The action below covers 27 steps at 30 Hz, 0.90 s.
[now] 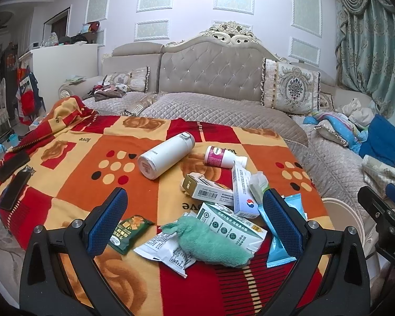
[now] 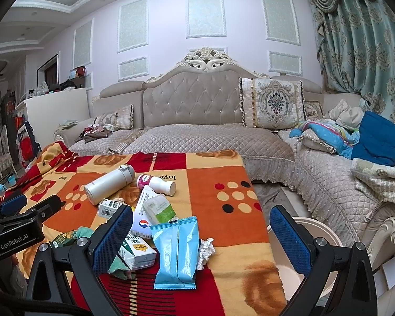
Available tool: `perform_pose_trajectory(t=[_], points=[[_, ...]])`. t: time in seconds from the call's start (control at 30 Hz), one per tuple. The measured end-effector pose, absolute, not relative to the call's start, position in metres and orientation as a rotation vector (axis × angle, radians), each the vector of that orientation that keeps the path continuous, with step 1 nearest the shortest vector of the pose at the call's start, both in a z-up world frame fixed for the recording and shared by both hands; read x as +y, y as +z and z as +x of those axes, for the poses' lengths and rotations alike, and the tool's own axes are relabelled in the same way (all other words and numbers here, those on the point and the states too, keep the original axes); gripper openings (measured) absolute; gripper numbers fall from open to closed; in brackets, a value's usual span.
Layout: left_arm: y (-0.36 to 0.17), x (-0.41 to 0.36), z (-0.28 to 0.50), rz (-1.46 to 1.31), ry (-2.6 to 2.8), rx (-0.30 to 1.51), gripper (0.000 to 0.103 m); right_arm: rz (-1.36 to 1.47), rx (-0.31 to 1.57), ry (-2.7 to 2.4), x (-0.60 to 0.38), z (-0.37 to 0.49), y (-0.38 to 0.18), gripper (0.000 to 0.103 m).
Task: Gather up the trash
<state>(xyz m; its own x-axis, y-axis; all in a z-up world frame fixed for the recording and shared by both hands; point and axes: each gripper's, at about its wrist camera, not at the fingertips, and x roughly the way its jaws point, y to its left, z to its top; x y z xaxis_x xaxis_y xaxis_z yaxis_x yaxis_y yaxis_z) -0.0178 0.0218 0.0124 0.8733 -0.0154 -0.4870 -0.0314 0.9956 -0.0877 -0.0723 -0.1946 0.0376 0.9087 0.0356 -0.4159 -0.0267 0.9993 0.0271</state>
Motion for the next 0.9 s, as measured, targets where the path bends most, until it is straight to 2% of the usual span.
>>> perform_pose_trajectory(t=[0.9], points=[[0.0111,0.0228,-0.0172,-0.09,0.012,0.521,0.102,0.019,0.449,0.043,-0.1942,-0.0703,0.0347,0.103]])
